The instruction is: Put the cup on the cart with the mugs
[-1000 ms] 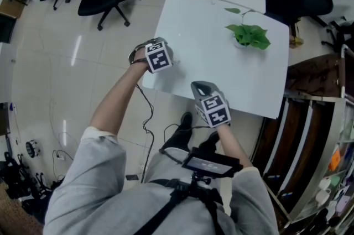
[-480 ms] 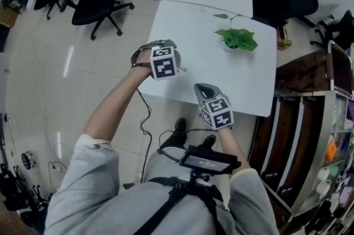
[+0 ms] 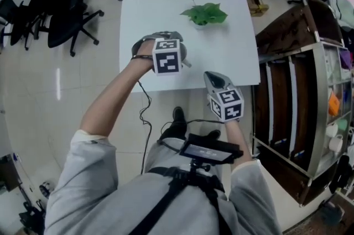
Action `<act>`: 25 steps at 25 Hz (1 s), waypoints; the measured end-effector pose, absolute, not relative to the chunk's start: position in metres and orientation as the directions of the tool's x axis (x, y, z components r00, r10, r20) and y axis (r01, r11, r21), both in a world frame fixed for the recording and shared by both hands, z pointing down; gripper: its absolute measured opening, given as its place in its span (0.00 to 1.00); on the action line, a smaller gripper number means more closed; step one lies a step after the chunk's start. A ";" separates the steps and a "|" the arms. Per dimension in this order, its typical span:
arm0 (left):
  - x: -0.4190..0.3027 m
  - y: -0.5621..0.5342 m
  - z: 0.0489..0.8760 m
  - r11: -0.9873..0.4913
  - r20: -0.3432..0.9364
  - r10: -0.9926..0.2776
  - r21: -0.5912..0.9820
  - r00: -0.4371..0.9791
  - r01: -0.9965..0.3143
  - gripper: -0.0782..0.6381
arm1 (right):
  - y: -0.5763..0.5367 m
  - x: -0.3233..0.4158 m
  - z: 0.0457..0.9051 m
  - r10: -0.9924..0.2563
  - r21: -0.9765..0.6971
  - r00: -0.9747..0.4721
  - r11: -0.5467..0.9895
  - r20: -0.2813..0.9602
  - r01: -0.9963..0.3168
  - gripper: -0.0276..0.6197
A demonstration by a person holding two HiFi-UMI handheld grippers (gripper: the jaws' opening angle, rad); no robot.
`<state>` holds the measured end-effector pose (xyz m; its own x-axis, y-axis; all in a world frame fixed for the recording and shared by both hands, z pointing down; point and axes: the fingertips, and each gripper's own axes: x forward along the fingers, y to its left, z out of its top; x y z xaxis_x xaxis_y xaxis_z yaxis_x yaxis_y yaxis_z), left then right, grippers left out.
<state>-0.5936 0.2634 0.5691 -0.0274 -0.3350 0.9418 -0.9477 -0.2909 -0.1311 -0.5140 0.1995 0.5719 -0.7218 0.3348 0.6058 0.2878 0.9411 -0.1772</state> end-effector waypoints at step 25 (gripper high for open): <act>-0.289 0.006 0.539 -0.727 0.940 -0.307 -0.131 0.148 -0.674 0.67 | -0.060 -0.197 0.542 -0.140 -0.156 -0.835 0.953 0.533 -0.259 0.05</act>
<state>-0.2886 0.0062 0.5385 0.1484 -0.3069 0.9401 -0.6736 -0.7274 -0.1312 -0.1972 -0.0603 0.5424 -0.8346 -0.1397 0.5329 -0.2594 0.9530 -0.1564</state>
